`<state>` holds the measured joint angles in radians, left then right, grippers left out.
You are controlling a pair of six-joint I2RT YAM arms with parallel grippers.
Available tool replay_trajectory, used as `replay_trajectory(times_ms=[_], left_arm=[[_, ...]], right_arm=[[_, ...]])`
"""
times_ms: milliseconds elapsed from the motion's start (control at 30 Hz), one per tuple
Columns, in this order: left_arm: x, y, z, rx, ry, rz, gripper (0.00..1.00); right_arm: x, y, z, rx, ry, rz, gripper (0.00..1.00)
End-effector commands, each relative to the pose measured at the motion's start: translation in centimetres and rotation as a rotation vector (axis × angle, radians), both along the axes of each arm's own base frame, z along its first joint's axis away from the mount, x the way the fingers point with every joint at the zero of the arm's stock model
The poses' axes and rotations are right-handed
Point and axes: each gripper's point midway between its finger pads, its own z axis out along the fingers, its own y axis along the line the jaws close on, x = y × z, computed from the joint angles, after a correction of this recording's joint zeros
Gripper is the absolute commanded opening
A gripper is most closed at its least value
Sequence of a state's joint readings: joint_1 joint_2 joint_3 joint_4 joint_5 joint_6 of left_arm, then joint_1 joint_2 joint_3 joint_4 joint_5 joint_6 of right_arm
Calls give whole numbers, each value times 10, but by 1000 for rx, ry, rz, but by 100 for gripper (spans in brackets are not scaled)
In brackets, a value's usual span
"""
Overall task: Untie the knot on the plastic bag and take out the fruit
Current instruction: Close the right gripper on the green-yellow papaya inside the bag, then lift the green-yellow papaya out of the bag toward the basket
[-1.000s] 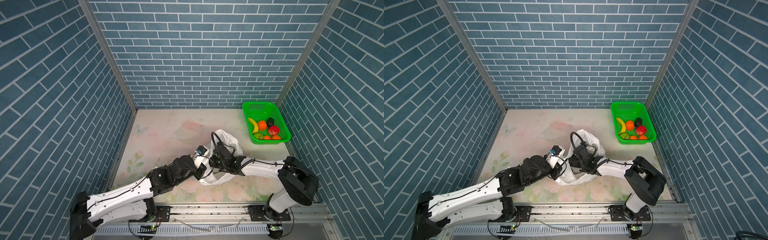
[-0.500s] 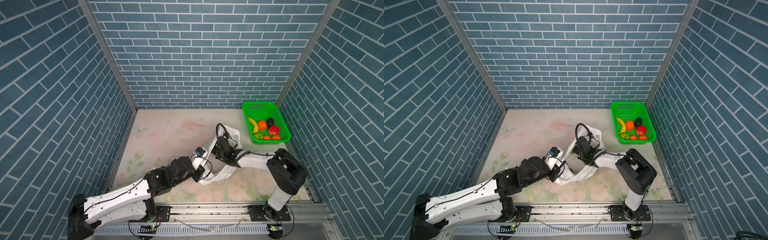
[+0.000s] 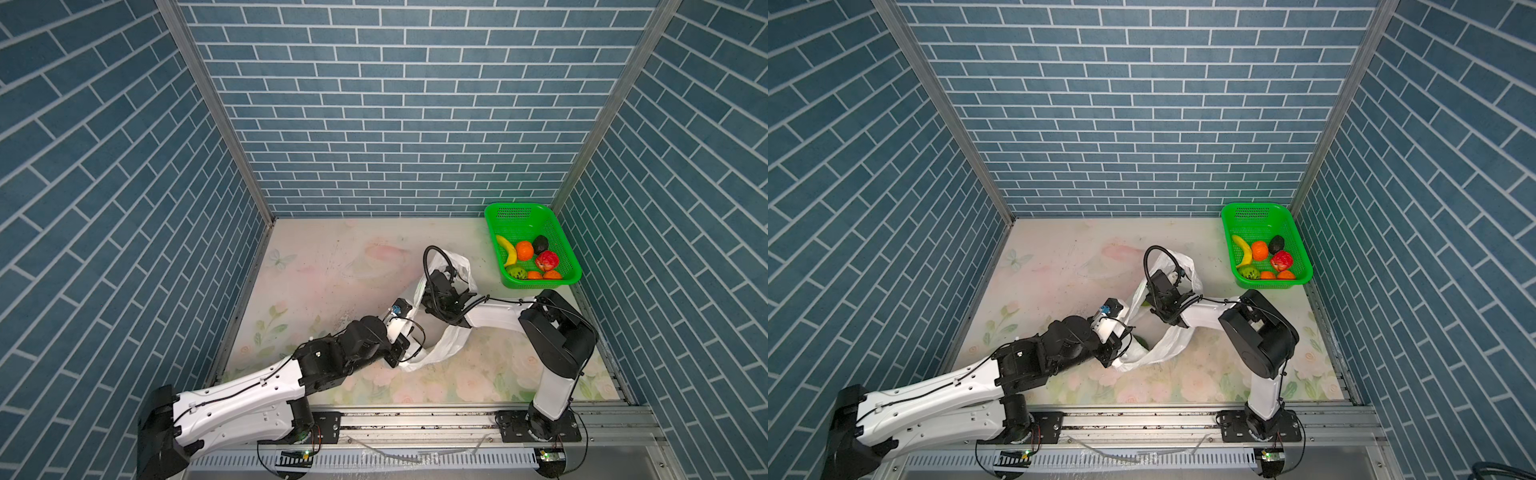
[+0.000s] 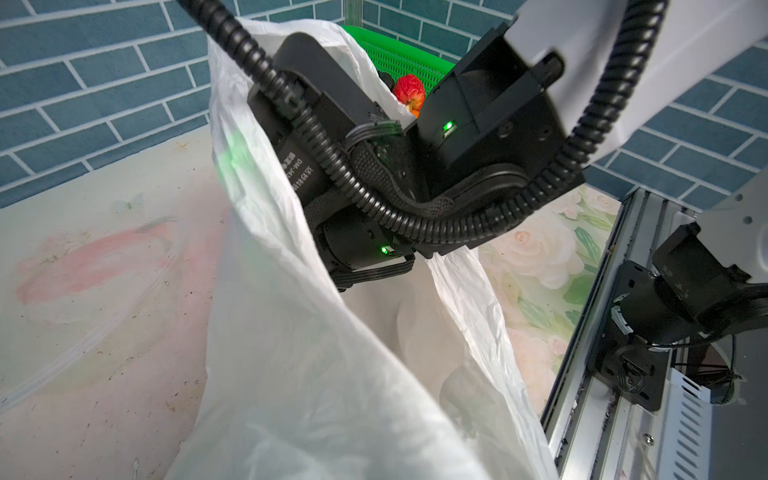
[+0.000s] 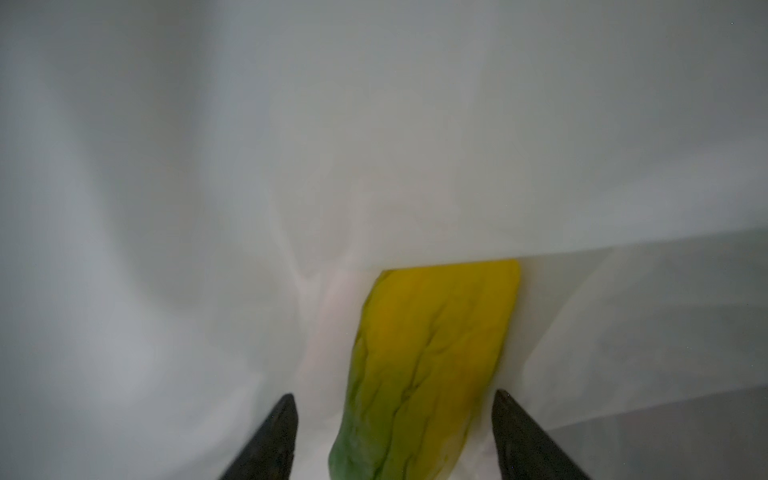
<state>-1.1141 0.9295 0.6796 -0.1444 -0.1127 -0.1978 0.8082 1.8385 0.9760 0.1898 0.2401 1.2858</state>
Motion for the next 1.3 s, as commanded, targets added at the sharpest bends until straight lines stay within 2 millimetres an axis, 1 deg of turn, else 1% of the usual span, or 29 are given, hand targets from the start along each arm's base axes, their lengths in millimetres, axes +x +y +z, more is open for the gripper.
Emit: replay_trajectory(times_ms=[0,67,133,167,300,433,600,733,833,1033,1267], left_arm=[[-4,-2,-3,-1,5,-18,0],[-4,-3,-1,-5,5,-20,0],[-4,-2,-2,-4,4,-17,0],[-4,-2,-1,-6,2,-16,0],[-4,-1,-1,-5,1,-14,0],[-3,0,-2,-3,0,-10,0],[-1,2,-4,4,-9,0,0],[2,5,-8,8,-16,22,0],[3,7,-9,7,-22,37,0],[6,9,-5,16,-41,52,0],[10,9,-3,26,-60,59,0]], right_arm=[[8,-7,-10,1,45,-87,68],[7,-10,-14,-17,59,-92,64],[6,-11,-18,-29,73,-92,55],[5,-12,-19,-29,76,-92,53],[4,-10,-19,-17,73,-83,49],[4,-5,-6,0,39,-47,41],[0,6,18,24,-6,45,40],[-15,16,34,36,-42,139,40],[-29,17,42,24,-55,187,40],[-62,11,48,-11,-55,266,40],[-93,1,56,-93,-71,387,40]])
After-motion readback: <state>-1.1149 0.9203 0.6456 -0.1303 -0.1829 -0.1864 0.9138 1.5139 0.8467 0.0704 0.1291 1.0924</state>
